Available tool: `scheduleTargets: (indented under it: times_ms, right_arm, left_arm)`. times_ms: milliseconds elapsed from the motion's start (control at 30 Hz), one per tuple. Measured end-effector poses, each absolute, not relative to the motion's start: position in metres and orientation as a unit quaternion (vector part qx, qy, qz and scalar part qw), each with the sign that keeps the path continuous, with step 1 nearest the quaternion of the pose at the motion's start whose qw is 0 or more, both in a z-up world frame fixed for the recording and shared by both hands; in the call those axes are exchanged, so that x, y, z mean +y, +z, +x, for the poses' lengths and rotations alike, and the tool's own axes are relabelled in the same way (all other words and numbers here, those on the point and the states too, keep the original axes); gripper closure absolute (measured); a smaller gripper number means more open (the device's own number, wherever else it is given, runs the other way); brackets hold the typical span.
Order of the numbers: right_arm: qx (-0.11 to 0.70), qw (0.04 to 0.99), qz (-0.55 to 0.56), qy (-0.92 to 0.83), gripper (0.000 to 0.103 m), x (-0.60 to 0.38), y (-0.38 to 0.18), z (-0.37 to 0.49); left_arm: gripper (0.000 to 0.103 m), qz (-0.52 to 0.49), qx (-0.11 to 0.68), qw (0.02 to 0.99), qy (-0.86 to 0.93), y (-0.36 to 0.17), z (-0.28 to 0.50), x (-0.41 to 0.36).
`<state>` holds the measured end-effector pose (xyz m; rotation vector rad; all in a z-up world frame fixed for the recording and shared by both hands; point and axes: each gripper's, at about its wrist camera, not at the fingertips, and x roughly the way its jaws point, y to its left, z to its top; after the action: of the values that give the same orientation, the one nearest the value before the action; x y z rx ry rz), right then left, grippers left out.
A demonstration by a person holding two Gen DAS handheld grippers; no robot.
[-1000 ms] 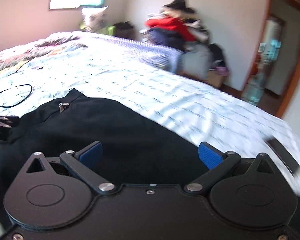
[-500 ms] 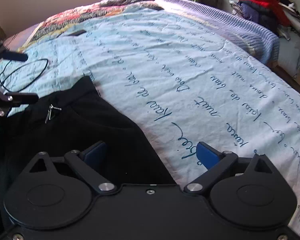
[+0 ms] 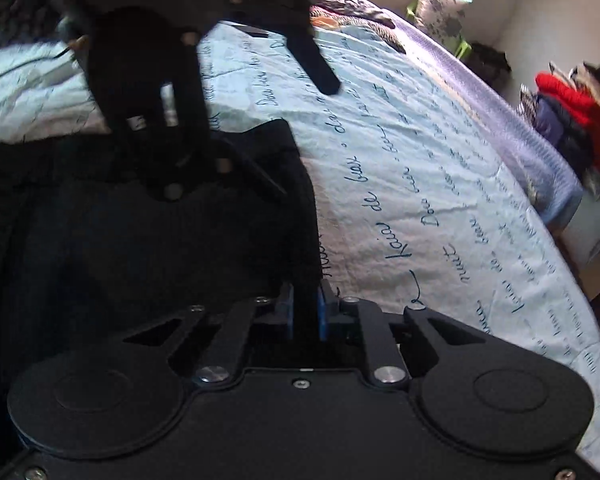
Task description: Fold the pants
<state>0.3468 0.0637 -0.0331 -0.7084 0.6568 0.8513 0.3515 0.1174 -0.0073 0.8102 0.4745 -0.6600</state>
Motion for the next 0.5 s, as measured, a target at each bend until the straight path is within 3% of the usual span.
scheduleTargets:
  times_ms: [167, 233, 300, 400, 467, 500]
  right_arm:
    - [0.246, 0.795, -0.396, 0.387, 0.091, 0.067, -0.016, 0.317]
    - [0.232, 0.797, -0.404, 0.384, 0.091, 0.066, -0.01, 0.312]
    - [0.224, 0.803, -0.403, 0.377, 0.091, 0.063, -0.006, 0.312]
    - [0.223, 0.812, -0.394, 0.37, 0.092, 0.058, -0.007, 0.312]
    - [0.229, 0.815, -0.389, 0.363, 0.092, 0.054, -0.009, 0.312]
    - [0.232, 0.817, -0.388, 0.358, 0.09, 0.051, -0.011, 0.311]
  left_arm:
    - [0.02, 0.467, 0.21, 0.788, -0.342, -0.027, 0.343, 0.097]
    - [0.027, 0.48, 0.231, 0.773, -0.344, -0.032, 0.344, 0.095]
    - [0.049, 0.478, 0.248, 0.77, -0.341, -0.033, 0.343, 0.095]
    - [0.074, 0.461, 0.264, 0.785, -0.318, -0.03, 0.336, 0.099]
    - [0.085, 0.456, 0.263, 0.796, -0.3, -0.028, 0.329, 0.101]
    - [0.086, 0.455, 0.259, 0.801, -0.289, -0.028, 0.324, 0.101]
